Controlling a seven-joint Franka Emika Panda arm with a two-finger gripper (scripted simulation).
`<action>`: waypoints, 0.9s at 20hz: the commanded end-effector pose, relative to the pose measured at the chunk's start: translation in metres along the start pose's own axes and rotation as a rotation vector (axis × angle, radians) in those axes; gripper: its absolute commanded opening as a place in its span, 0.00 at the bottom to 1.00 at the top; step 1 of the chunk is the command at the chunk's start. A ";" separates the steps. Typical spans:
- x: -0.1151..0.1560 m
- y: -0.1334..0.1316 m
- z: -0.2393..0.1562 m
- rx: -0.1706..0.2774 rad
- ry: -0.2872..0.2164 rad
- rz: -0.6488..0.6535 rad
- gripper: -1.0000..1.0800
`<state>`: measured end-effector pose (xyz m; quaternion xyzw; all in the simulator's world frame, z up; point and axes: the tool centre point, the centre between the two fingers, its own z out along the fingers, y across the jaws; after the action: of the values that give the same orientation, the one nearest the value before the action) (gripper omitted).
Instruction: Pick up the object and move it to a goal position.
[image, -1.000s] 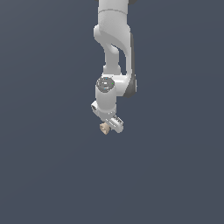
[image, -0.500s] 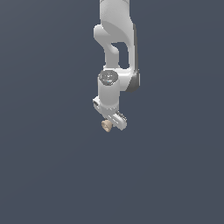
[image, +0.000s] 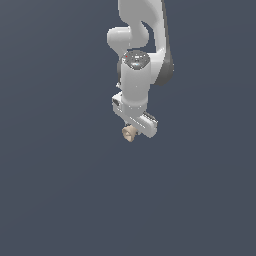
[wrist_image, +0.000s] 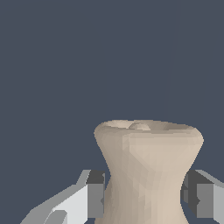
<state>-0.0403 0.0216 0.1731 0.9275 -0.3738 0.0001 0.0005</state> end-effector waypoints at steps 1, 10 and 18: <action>-0.007 -0.008 -0.028 0.000 0.001 0.000 0.00; -0.028 -0.039 -0.125 -0.001 0.002 0.001 0.00; -0.044 -0.065 -0.201 0.000 0.001 0.000 0.00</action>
<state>-0.0282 0.0941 0.3608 0.9276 -0.3737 0.0010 0.0004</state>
